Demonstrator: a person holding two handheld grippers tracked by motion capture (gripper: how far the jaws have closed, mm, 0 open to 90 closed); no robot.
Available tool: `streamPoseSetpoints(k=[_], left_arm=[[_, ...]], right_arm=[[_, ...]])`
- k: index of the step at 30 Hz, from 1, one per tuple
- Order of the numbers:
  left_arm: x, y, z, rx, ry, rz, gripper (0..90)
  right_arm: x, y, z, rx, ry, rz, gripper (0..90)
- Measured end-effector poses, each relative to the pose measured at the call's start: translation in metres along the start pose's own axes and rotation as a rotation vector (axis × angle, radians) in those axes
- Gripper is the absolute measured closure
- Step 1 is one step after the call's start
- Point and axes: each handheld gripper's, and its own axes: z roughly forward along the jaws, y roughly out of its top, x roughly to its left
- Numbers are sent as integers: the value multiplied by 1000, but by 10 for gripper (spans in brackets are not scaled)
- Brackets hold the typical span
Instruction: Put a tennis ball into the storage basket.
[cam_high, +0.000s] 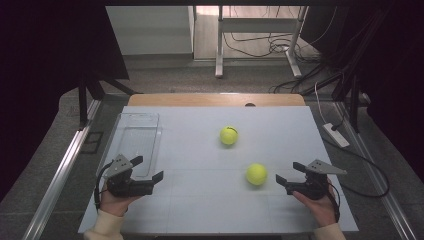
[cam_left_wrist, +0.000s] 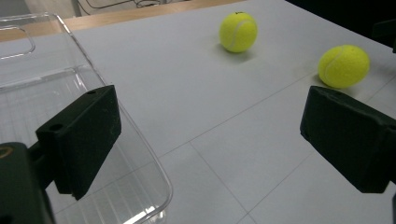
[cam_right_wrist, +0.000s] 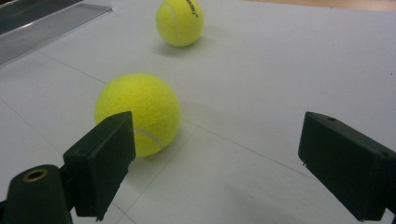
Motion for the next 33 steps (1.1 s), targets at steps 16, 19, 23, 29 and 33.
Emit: streamPoseSetpoints(k=[16,19,23,29,33], left_arm=[[-12,20,12,26,-39,48,64],[-14,22,16,35,-45,53,64],[-17,26,22,43,-54,68,64],[-21,29,31,56,-71,79,65],[-21,30,36,64,-76,74,66]], right_arm=[[1,-1,1,11,-6,1,114],[2,-1,1,10,-7,-1,115],[0,-2,1,9,-10,5,115],[0,-2,2,15,-10,4,116],[1,-3,2,16,-9,2,116]])
